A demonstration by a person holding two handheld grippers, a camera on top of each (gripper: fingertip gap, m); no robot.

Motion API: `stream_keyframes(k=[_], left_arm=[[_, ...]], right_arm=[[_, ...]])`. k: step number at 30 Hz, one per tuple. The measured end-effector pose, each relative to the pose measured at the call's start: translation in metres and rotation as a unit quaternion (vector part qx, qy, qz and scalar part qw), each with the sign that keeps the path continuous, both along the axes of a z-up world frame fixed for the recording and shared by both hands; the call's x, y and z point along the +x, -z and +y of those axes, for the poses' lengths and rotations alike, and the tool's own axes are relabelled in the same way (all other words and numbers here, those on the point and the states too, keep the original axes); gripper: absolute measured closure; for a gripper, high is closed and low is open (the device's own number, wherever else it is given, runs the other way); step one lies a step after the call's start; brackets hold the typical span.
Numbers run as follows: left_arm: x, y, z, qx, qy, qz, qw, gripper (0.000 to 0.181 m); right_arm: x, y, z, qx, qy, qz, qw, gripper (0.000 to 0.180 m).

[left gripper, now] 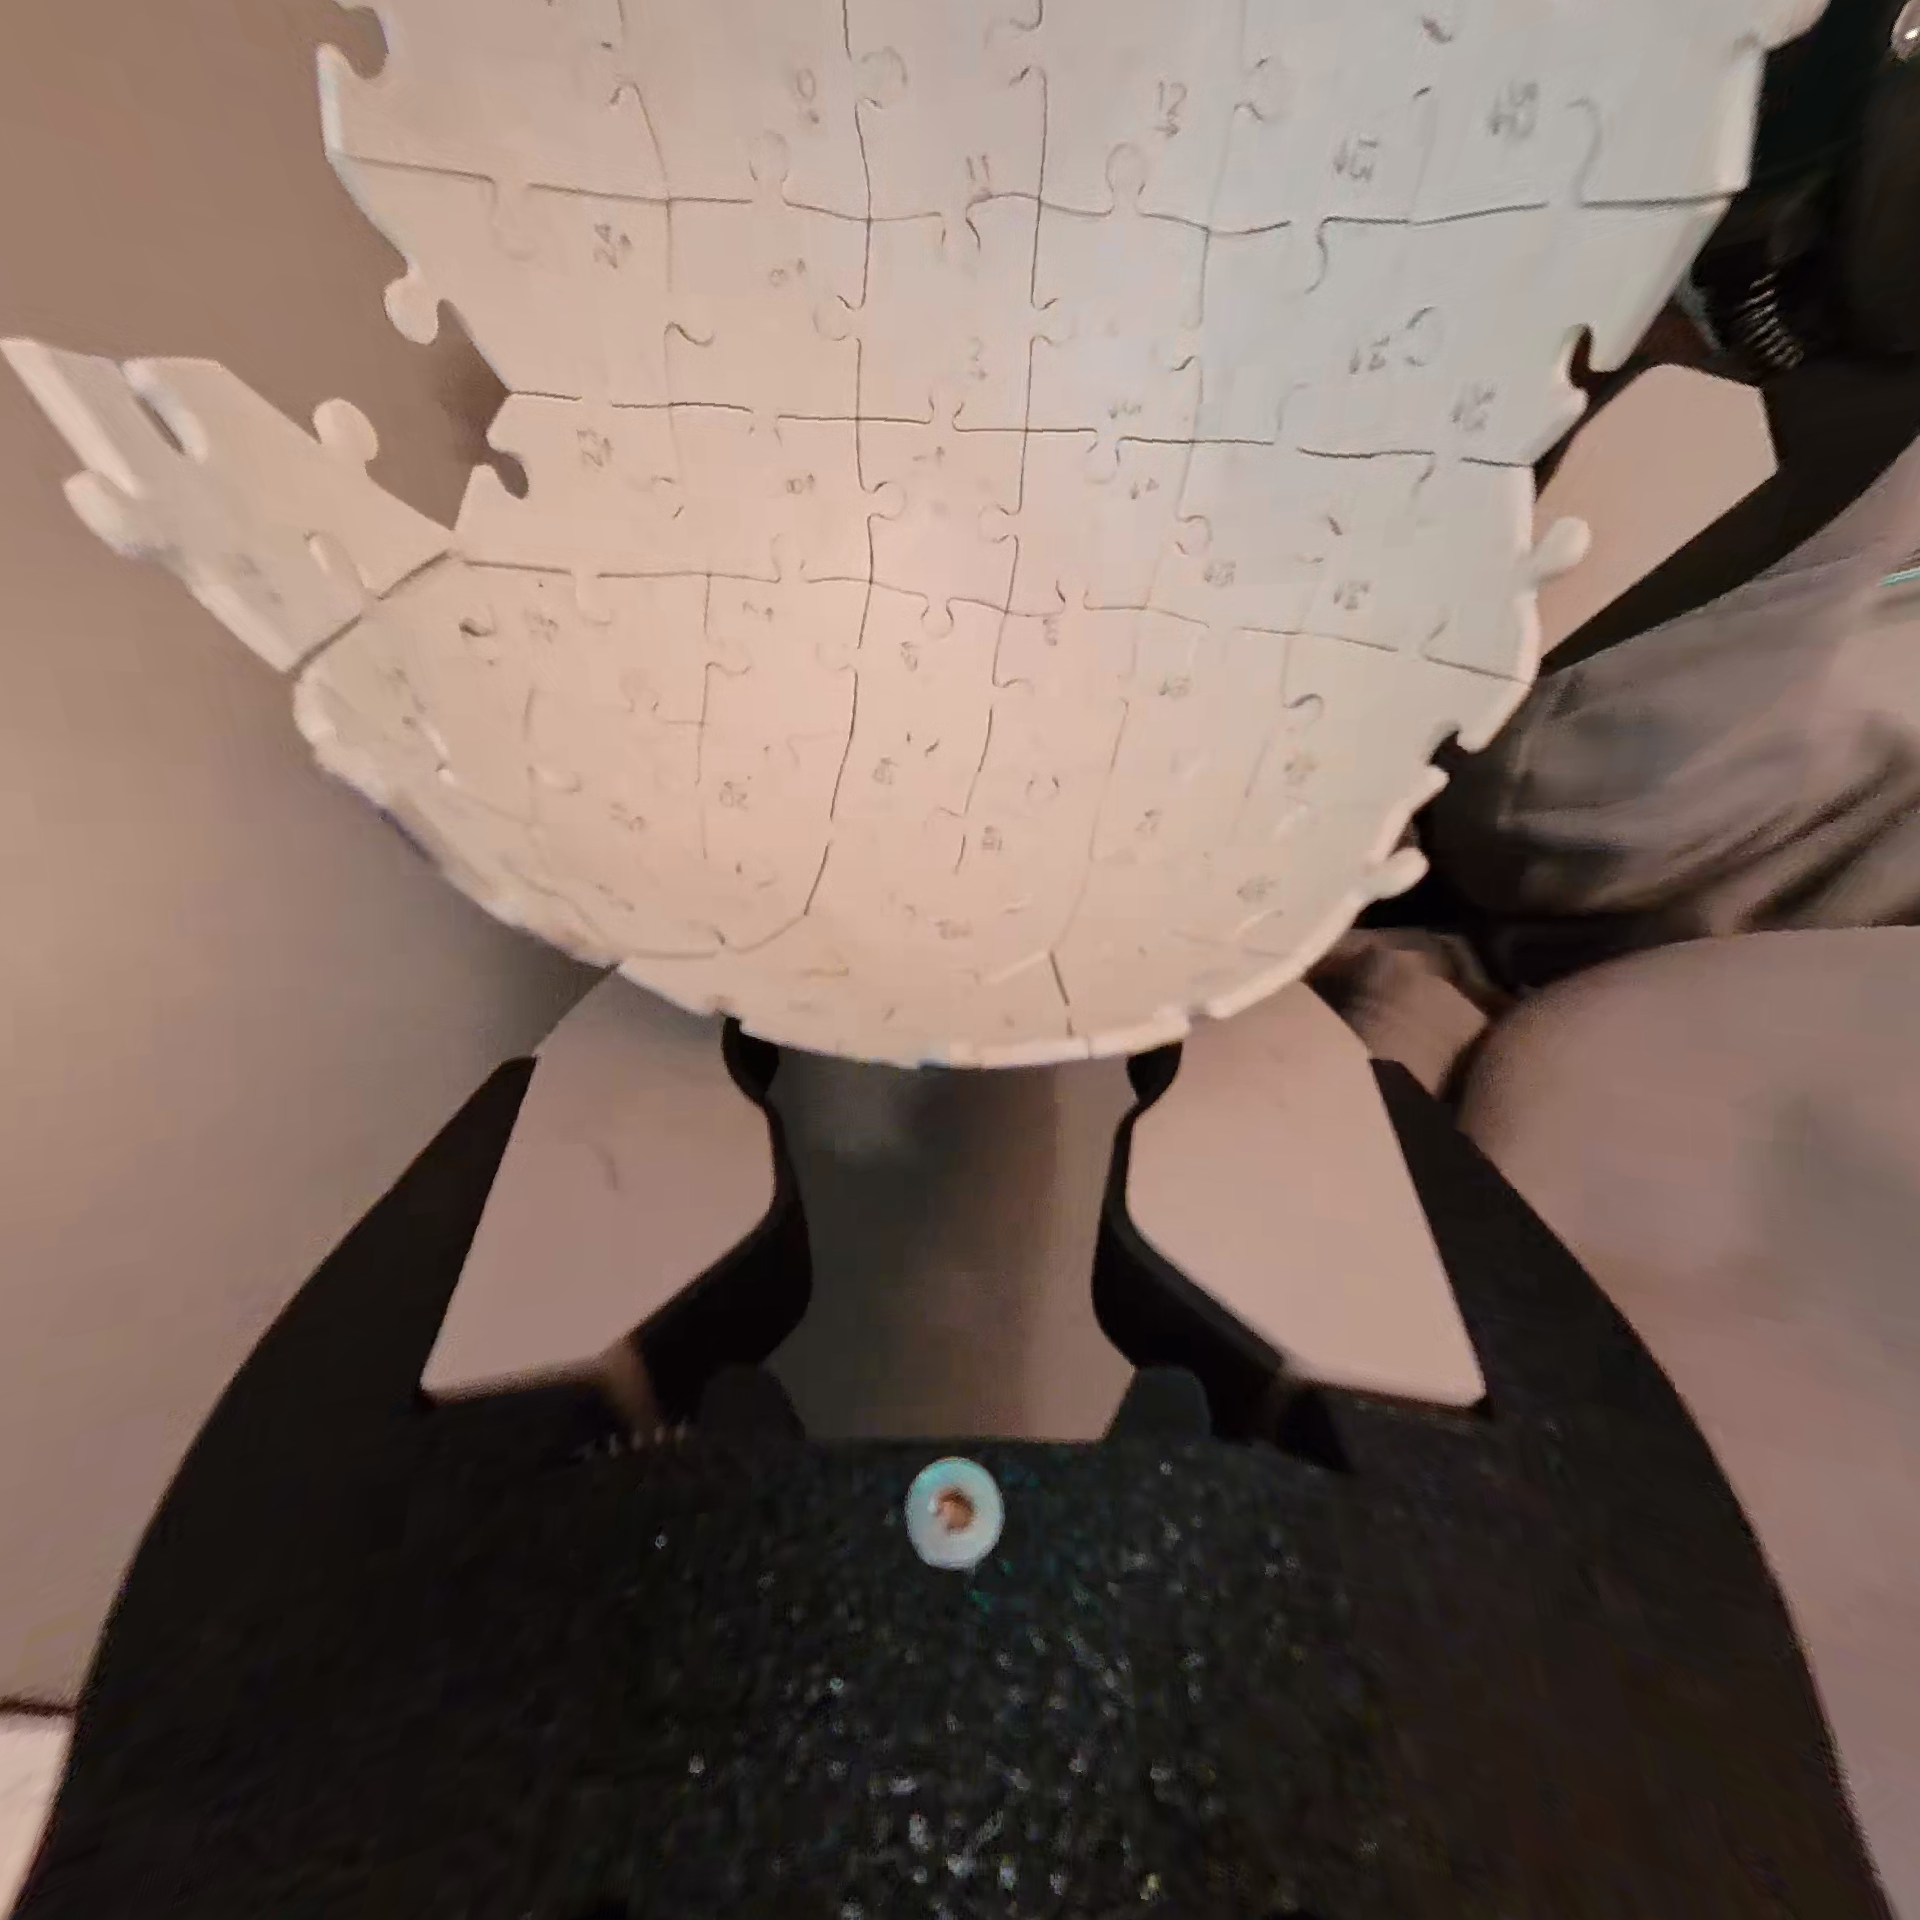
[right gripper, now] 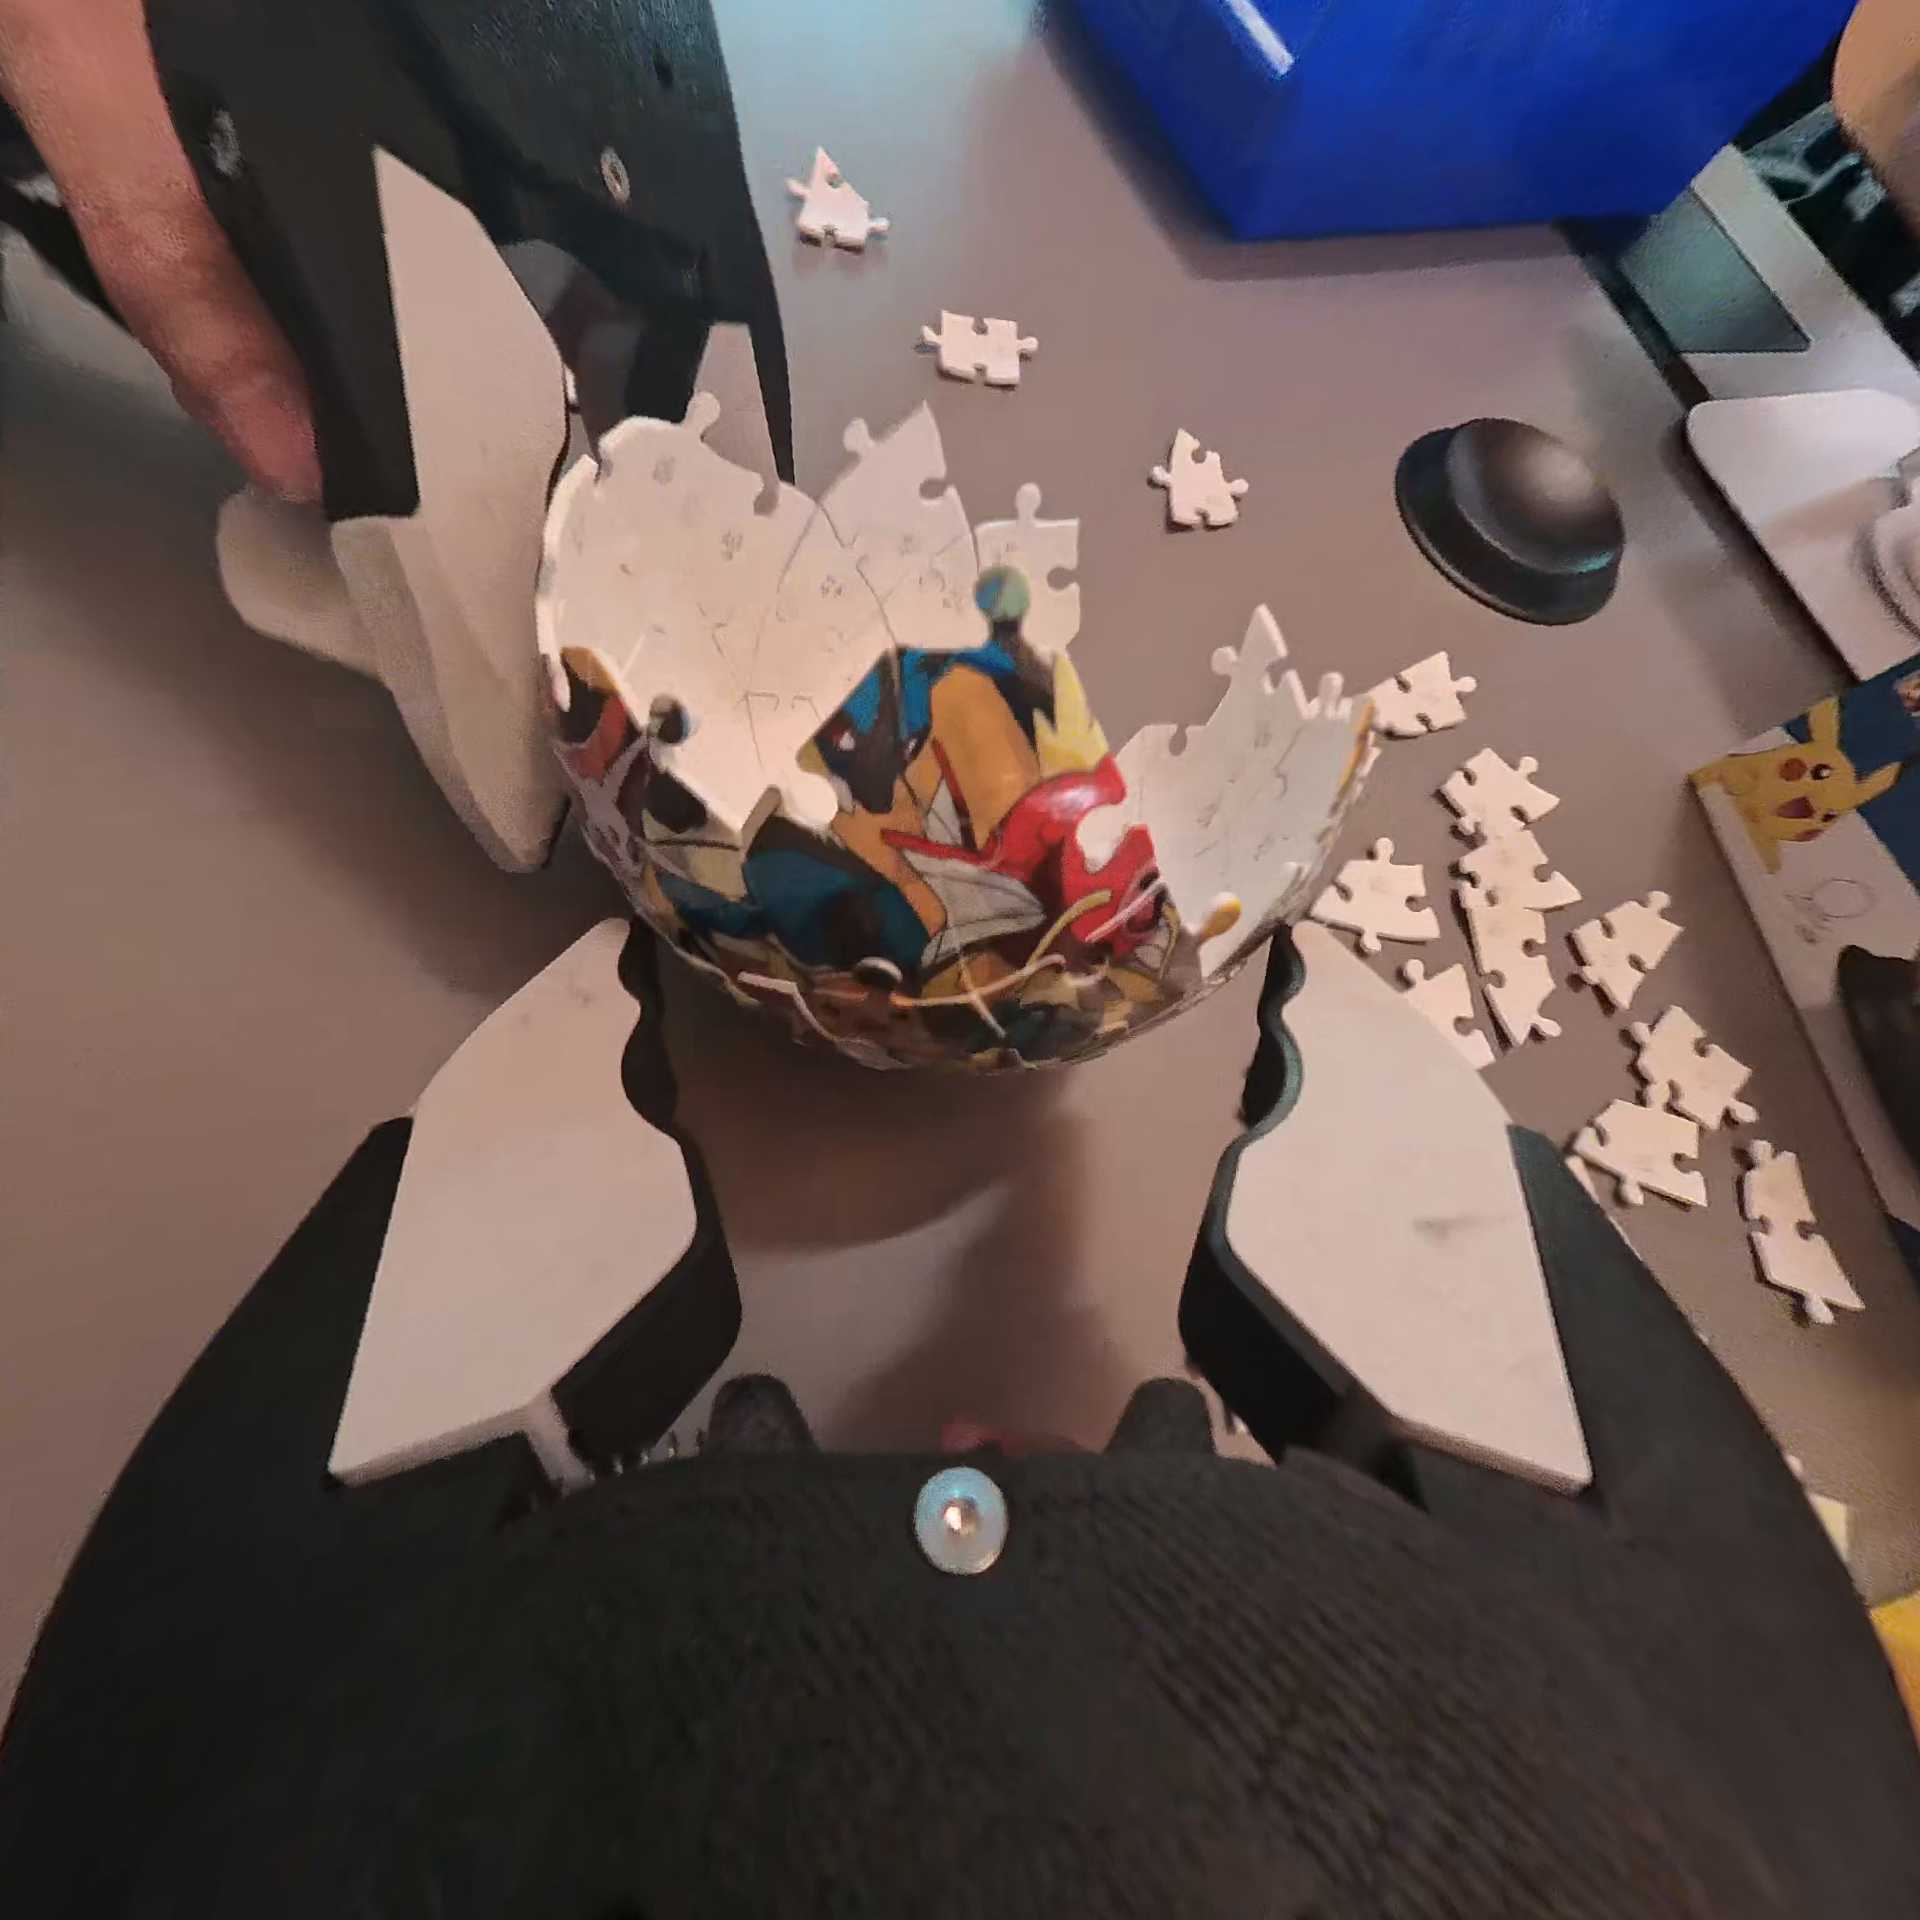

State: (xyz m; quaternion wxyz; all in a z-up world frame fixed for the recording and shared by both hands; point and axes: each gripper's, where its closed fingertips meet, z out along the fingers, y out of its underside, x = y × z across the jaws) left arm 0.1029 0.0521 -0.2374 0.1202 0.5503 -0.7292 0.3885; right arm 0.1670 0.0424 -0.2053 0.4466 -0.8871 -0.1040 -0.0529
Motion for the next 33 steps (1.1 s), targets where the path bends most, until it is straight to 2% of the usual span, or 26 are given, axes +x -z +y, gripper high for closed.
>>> stream_keyframes(k=[1,4,7,17,25,28,33], left_arm=[[-0.001,-0.001,0.000,-0.012,-0.001,0.004,1.000,0.116],[-0.001,-0.002,0.001,-0.024,-0.017,0.014,0.999,0.117],[-0.004,-0.008,-0.001,-0.063,-0.023,0.033,0.997,0.102],[-0.025,-0.015,0.000,-0.135,0.001,0.071,0.988,0.111],[-0.035,-0.027,0.025,-0.088,0.010,0.002,0.996,0.127],[-0.039,-0.036,0.051,-0.028,0.015,-0.033,0.999,0.136],[-0.020,-0.065,0.106,0.107,-0.014,-0.131,0.985,0.136]], right_arm=[[-0.001,-0.002,0.001,0.002,-0.002,0.003,1.000,0.071],[-0.001,-0.004,0.006,0.002,0.002,0.005,1.000,0.071],[-0.002,-0.010,0.012,0.020,0.013,0.007,1.000,0.072],[0.004,-0.018,0.028,0.068,0.040,-0.029,0.996,0.074],[0.009,-0.019,0.040,0.085,0.040,-0.063,0.994,0.076],[0.009,-0.021,0.045,0.088,0.034,-0.074,0.993,0.075],[0.011,-0.026,0.053,0.094,0.024,-0.092,0.991,0.076]])
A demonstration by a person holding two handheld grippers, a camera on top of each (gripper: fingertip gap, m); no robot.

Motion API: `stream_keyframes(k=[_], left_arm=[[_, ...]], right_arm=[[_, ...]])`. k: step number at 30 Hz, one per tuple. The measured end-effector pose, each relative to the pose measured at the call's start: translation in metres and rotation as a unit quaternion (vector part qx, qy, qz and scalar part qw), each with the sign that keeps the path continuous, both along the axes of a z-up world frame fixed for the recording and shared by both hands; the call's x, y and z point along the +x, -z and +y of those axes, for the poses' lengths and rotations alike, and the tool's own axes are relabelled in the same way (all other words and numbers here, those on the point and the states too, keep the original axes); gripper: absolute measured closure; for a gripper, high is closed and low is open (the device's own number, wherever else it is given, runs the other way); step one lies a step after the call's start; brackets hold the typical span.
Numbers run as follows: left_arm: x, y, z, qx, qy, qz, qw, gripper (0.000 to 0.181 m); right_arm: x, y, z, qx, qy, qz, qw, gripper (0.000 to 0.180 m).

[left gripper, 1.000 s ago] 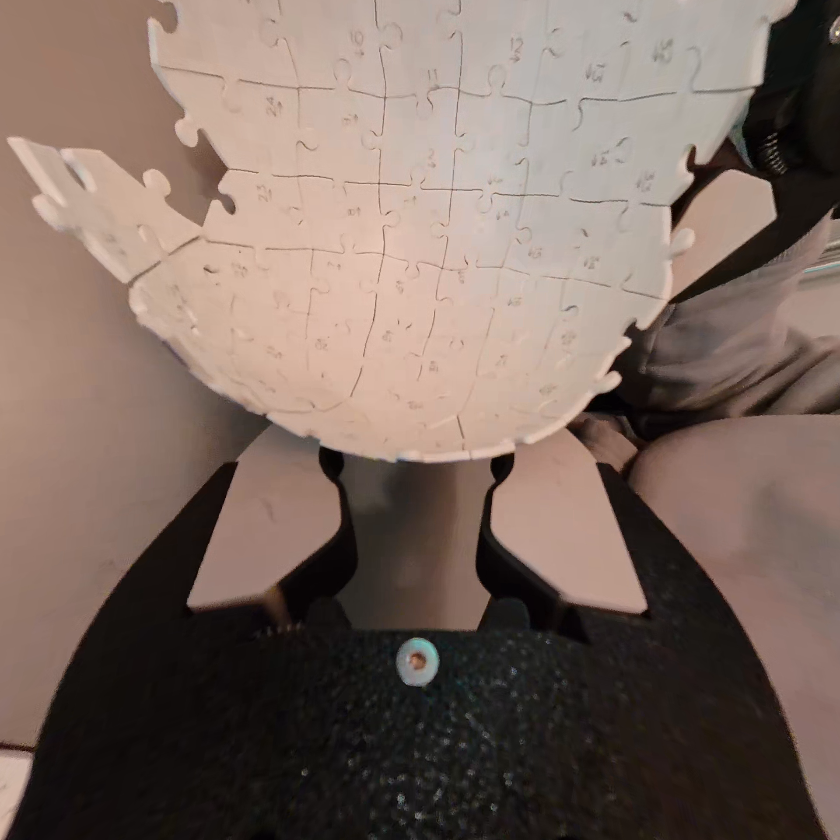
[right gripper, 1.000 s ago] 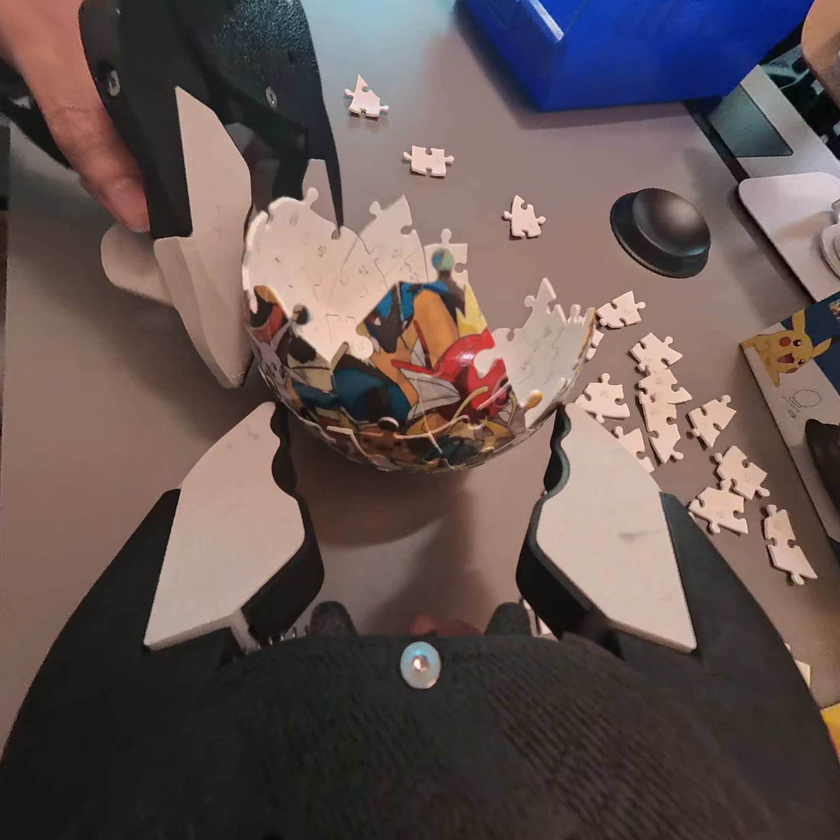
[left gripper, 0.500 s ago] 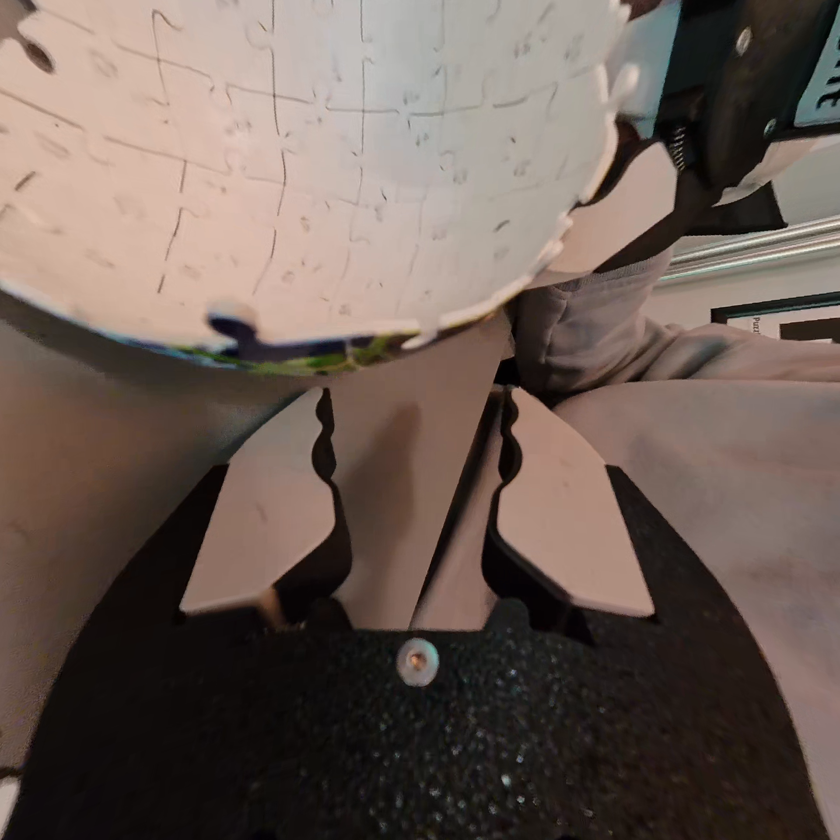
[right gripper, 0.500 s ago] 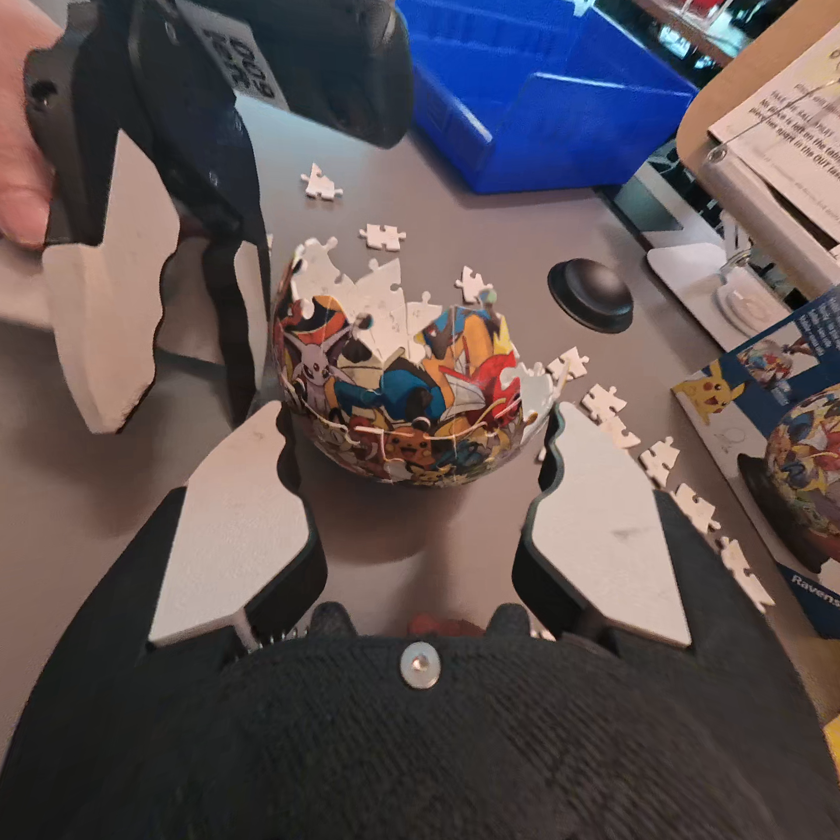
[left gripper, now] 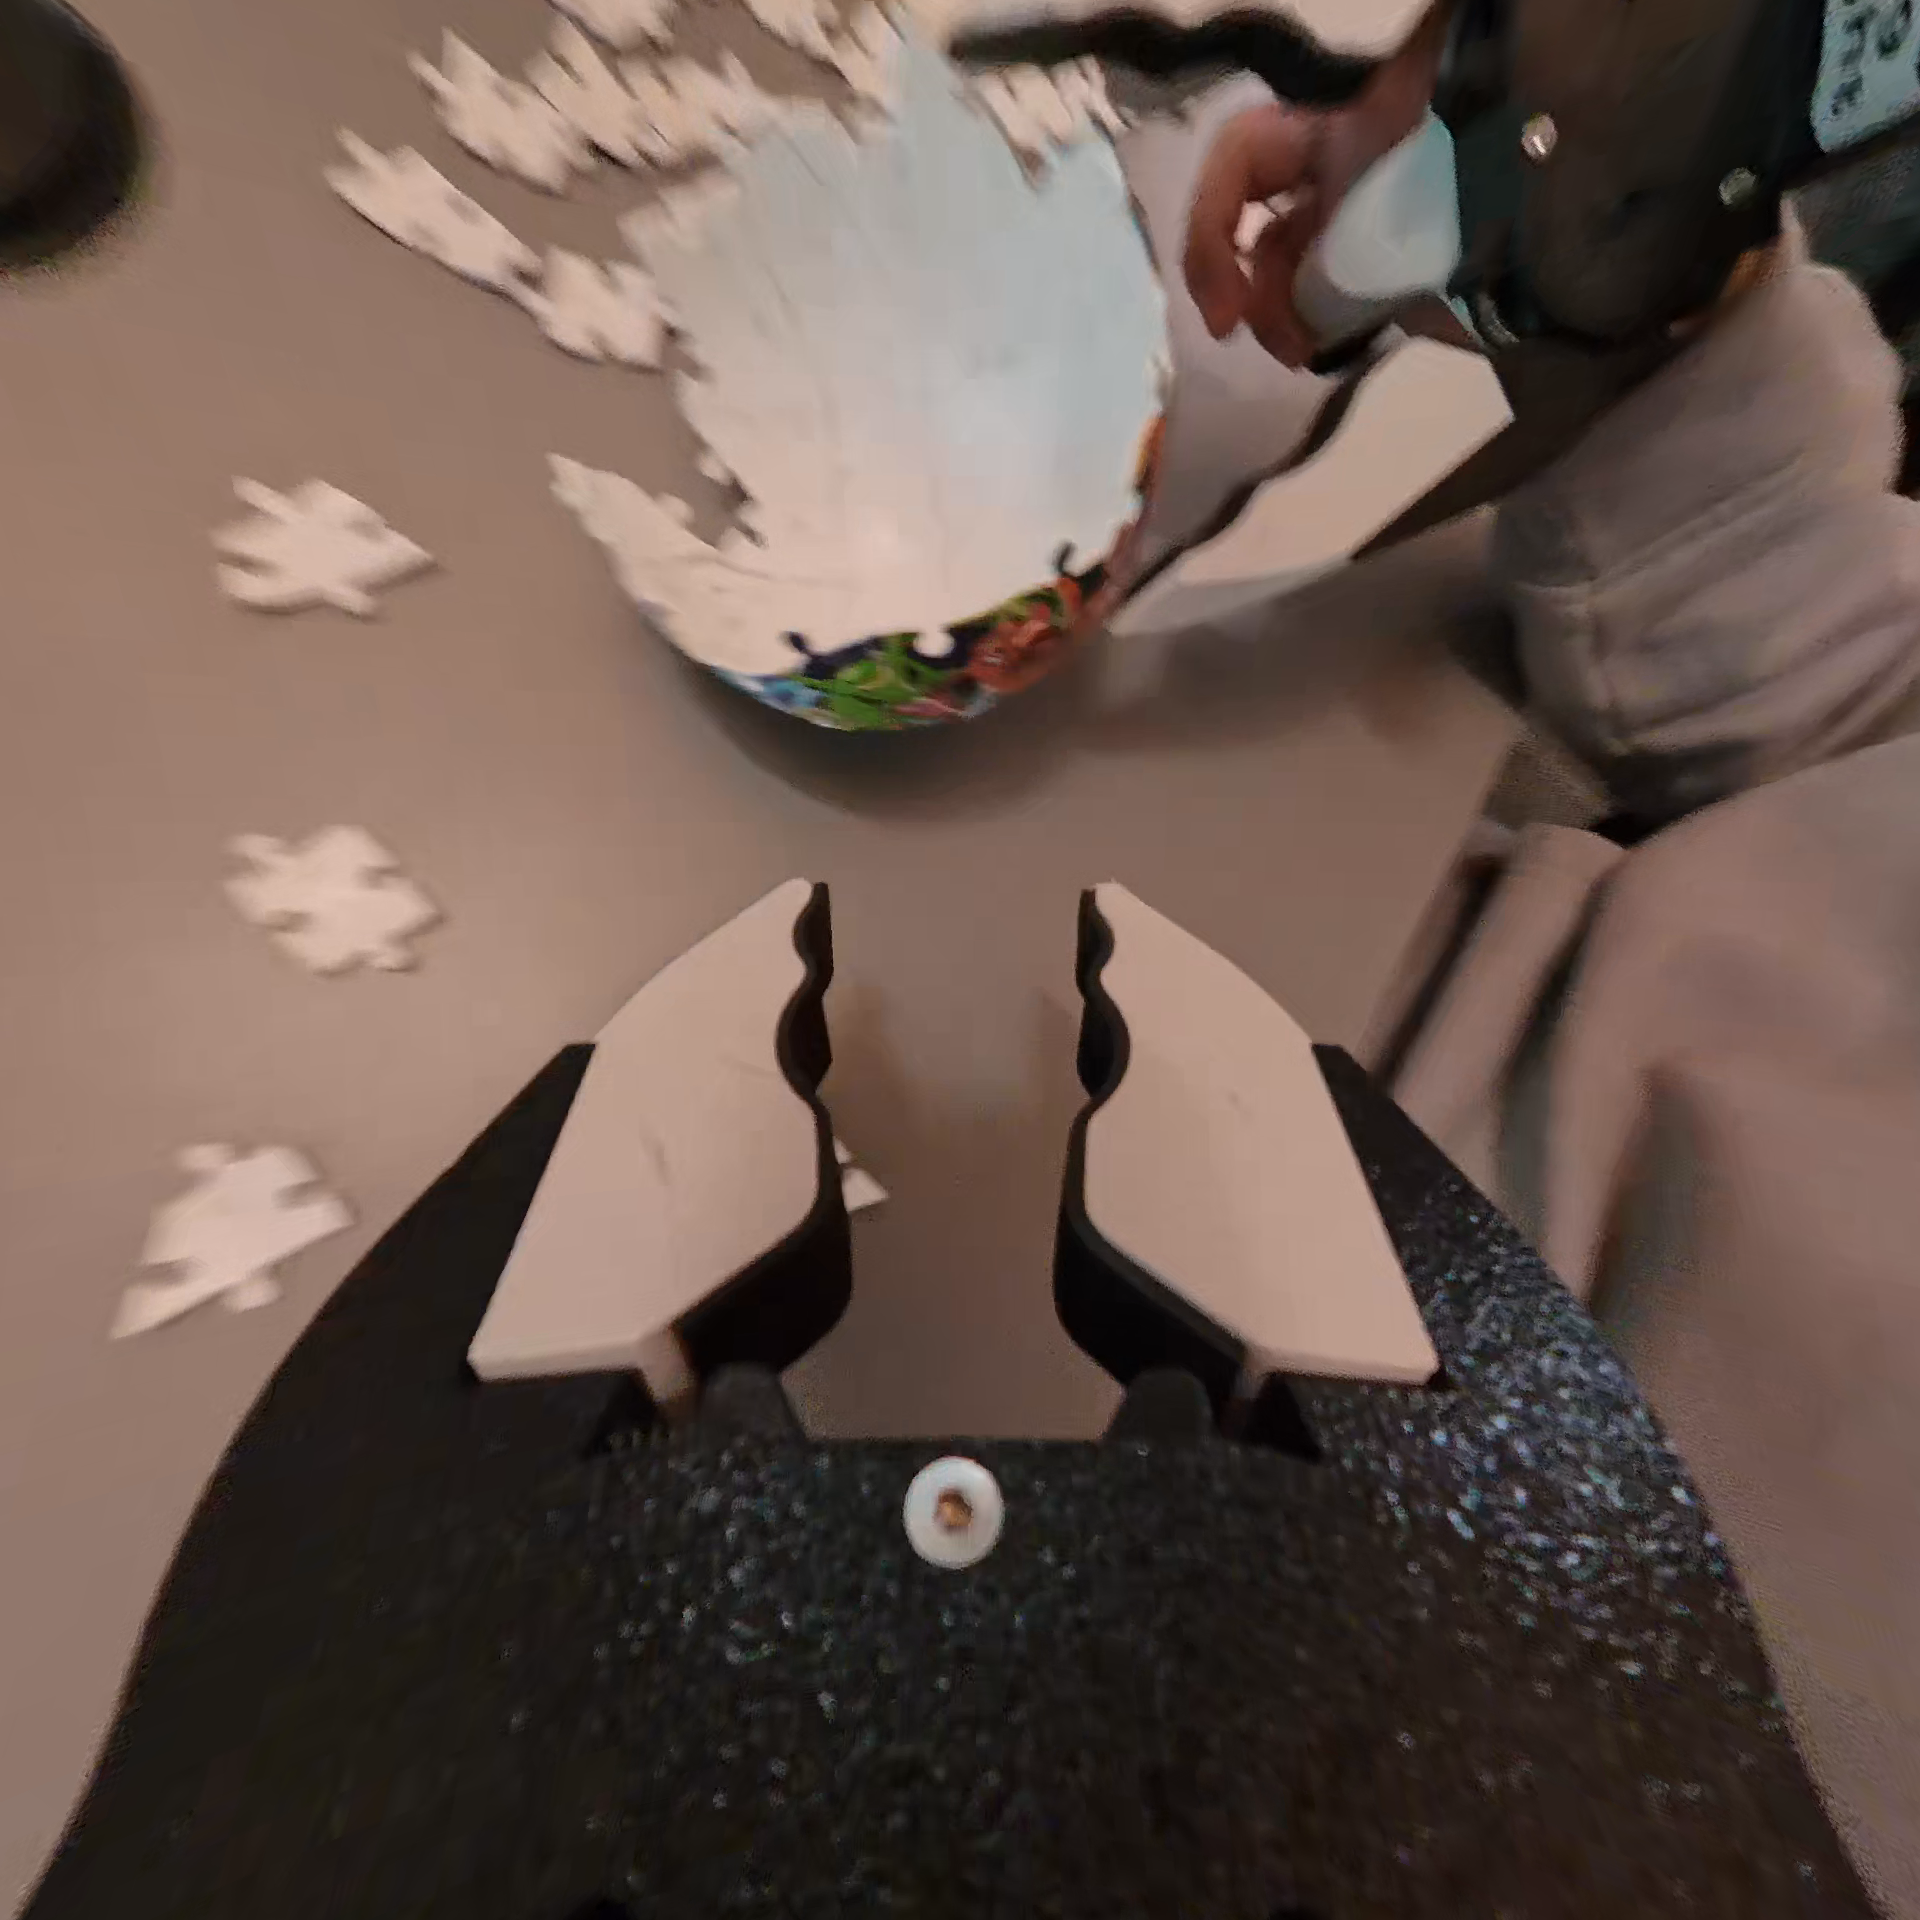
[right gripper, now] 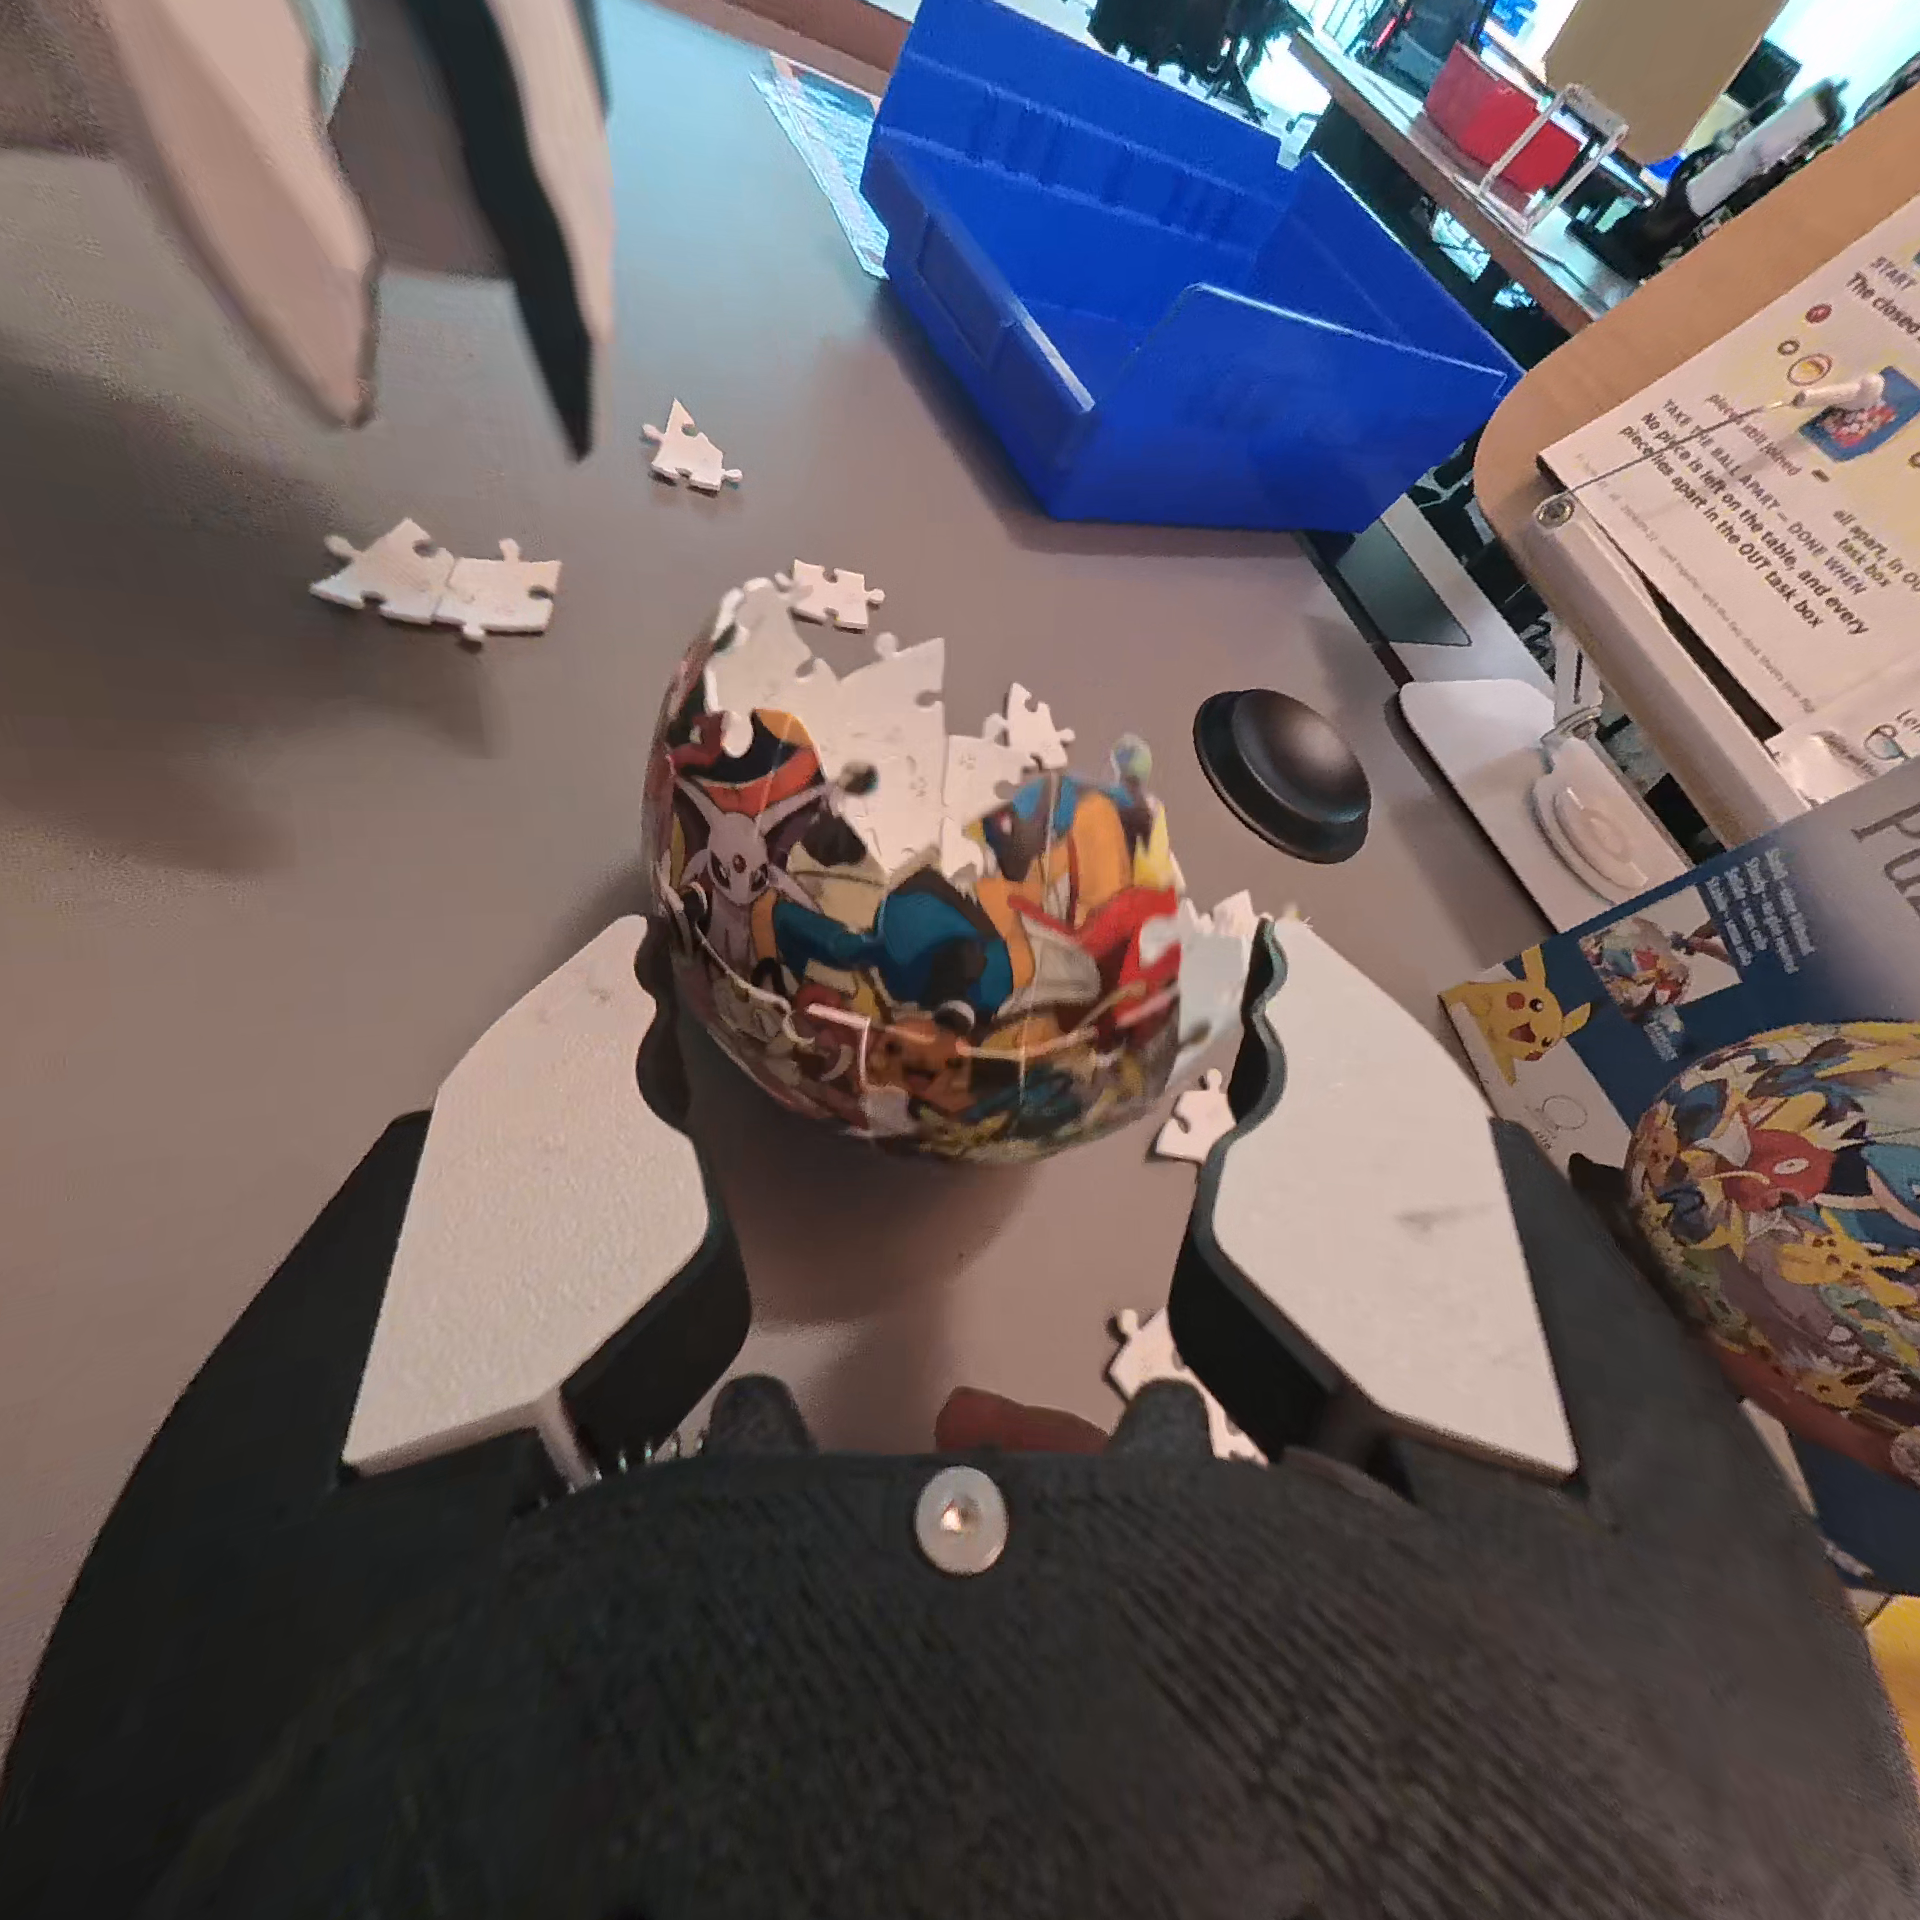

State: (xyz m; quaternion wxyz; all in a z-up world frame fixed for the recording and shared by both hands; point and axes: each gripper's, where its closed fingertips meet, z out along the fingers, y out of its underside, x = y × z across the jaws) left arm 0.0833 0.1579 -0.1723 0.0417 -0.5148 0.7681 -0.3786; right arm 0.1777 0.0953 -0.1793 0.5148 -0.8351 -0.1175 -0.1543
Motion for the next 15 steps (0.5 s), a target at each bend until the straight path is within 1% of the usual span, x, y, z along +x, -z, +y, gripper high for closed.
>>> stream_keyframes(k=[4,6,8,9,11,13,15], left_arm=[[0.027,-0.026,0.036,0.084,-0.031,-0.056,0.994,0.139],[0.043,-0.034,0.045,0.122,-0.022,-0.085,0.989,0.139],[0.058,-0.034,0.044,0.128,-0.027,-0.096,0.987,0.137],[0.061,-0.030,0.037,0.115,-0.014,-0.089,0.989,0.132],[0.065,-0.012,0.018,0.097,0.036,-0.081,0.991,0.121],[0.076,0.013,0.008,0.117,0.077,-0.095,0.985,0.113],[0.085,0.042,0.011,0.159,0.076,-0.079,0.981,0.103]], right_arm=[[0.001,-0.002,0.005,-0.003,-0.011,-0.008,1.000,0.077],[0.003,0.000,0.007,-0.009,-0.014,-0.013,1.000,0.076],[0.005,0.003,0.008,-0.018,-0.011,-0.017,1.000,0.077],[0.007,0.005,0.008,-0.020,-0.006,-0.021,1.000,0.077],[0.009,0.006,0.008,-0.013,-0.001,-0.034,0.999,0.078],[0.008,0.006,0.008,-0.009,-0.003,-0.040,0.999,0.079],[0.010,0.005,0.005,-0.008,0.004,-0.051,0.999,0.077]])
